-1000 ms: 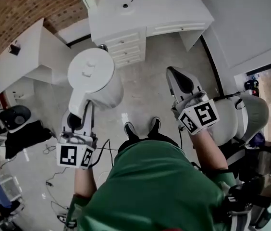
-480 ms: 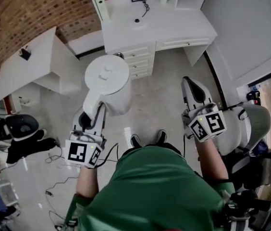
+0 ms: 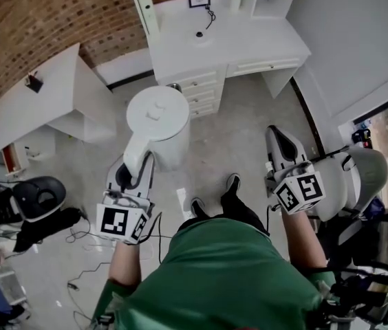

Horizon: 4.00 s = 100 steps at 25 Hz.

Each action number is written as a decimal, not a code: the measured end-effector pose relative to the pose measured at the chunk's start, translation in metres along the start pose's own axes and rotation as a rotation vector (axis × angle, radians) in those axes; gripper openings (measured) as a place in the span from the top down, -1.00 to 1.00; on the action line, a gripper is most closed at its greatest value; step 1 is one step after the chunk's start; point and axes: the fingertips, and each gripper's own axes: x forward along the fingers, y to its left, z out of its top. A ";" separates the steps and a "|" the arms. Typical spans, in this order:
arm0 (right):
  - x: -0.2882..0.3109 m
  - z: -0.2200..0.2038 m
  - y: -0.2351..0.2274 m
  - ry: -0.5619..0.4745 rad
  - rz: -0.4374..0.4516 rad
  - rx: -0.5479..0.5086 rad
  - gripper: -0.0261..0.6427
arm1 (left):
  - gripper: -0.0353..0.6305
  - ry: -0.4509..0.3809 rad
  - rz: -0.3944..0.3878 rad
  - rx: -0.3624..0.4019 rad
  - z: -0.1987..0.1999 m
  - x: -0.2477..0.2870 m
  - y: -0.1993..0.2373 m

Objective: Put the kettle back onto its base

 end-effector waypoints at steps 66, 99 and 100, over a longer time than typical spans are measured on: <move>0.382 0.014 -0.325 0.093 -0.021 0.055 0.89 | 0.54 -0.040 0.129 0.024 0.036 0.497 0.168; 0.586 -0.027 -0.472 0.311 0.255 -0.037 0.89 | 0.54 -0.042 0.304 -0.047 -0.056 0.756 0.205; 0.590 -0.028 -0.475 0.315 0.264 -0.040 0.89 | 0.54 -0.043 0.313 -0.046 -0.060 0.760 0.206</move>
